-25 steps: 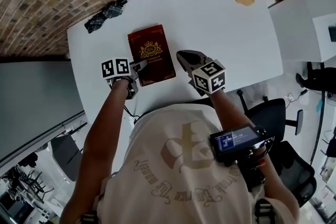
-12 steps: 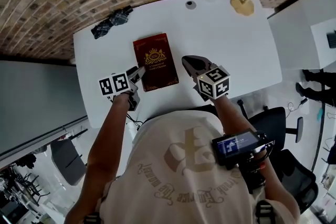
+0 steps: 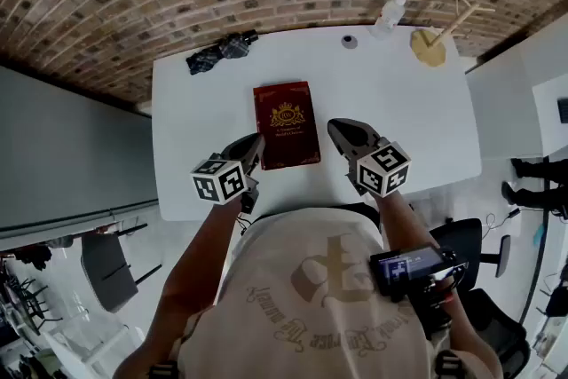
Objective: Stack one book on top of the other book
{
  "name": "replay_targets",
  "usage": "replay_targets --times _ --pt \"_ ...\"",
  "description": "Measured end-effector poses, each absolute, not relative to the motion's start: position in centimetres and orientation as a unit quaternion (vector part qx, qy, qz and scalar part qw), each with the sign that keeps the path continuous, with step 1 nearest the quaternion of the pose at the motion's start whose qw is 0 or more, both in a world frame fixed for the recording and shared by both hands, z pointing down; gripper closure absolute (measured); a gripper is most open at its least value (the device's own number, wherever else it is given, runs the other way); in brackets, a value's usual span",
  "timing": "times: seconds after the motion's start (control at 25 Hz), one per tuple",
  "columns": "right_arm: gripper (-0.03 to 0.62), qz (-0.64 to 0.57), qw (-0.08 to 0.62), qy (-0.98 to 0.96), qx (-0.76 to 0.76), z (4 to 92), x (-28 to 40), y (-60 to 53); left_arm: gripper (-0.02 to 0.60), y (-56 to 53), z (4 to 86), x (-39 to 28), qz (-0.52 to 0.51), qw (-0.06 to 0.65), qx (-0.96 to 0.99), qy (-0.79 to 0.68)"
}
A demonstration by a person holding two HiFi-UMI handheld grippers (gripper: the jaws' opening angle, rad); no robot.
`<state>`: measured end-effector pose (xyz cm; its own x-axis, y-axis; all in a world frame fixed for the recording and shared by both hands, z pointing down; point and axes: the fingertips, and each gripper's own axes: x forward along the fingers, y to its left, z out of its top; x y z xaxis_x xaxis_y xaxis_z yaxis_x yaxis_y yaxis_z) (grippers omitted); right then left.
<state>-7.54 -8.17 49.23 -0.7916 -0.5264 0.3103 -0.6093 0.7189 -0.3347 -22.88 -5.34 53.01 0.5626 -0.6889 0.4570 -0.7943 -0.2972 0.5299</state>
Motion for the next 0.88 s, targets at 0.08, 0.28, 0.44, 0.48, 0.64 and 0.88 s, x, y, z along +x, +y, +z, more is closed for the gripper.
replay_targets --times 0.08,0.28,0.44,0.48,0.64,0.88 --pt "0.572 0.205 0.091 -0.927 0.3 48.4 -7.9 -7.8 0.561 -5.0 52.1 -23.0 0.062 0.35 0.811 -0.465" --pt "0.572 0.192 0.081 -0.936 0.285 47.1 -8.5 -6.3 0.563 -3.8 50.5 -23.3 0.038 0.313 0.821 -0.475" --pt "0.572 0.183 0.078 -0.94 0.278 46.6 -8.7 -5.4 0.563 -3.0 49.7 -23.5 0.033 0.29 0.826 -0.482" --pt "0.572 0.182 0.079 -0.94 0.278 46.6 -8.7 -5.2 0.563 -2.8 49.6 -23.5 0.033 0.285 0.827 -0.483" --pt "0.572 0.184 0.08 -0.939 0.278 46.9 -8.7 -4.6 0.563 -2.1 49.5 -23.6 0.032 0.276 0.829 -0.486" --pt "0.572 0.186 0.08 -0.938 0.282 47.3 -8.6 -4.1 0.563 -1.6 50.0 -23.5 0.031 0.28 0.827 -0.486"
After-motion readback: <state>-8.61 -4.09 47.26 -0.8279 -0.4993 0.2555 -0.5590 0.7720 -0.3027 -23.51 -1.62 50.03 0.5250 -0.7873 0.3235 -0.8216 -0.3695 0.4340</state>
